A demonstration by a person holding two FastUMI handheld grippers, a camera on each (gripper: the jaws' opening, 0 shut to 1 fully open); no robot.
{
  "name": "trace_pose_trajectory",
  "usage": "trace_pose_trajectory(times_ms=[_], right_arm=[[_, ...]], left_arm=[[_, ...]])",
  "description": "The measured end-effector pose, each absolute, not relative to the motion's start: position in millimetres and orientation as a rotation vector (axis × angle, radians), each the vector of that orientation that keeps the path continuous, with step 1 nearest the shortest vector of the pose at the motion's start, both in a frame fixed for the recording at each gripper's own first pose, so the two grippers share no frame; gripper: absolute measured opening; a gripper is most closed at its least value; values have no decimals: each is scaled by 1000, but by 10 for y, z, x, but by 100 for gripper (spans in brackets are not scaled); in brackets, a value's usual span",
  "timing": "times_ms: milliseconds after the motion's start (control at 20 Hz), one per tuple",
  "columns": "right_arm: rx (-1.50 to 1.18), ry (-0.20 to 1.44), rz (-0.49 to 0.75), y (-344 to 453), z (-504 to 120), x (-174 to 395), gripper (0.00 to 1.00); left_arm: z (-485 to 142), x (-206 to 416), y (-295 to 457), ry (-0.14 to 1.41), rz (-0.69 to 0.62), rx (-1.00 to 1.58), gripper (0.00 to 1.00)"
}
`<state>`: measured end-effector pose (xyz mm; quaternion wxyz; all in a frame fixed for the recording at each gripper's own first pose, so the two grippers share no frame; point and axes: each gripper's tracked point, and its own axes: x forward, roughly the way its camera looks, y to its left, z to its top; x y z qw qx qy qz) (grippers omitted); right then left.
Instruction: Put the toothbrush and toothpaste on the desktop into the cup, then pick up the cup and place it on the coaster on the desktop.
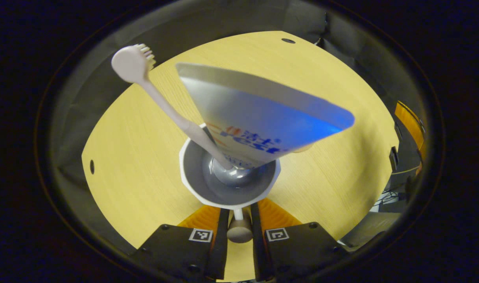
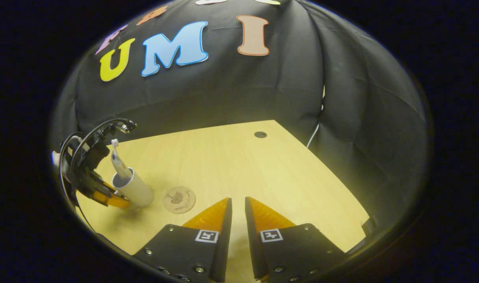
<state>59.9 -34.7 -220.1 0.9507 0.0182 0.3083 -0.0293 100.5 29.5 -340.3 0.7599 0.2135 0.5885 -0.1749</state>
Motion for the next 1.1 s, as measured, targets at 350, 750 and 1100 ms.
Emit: trace_pose_trajectory(times_ms=[350,750,1100], right_arm=[[43,630,-59,-392,-2231,606,24],[68,633,-97,-603,-2251,506,24],[96,642,-167,-847,-2239,375,24]], left_arm=[[-3352,972,111,1236,-419,441,31],[-3330,1068,-380,1182,-491,481,30],[-3404,1168,-686,1184,-535,527,31]])
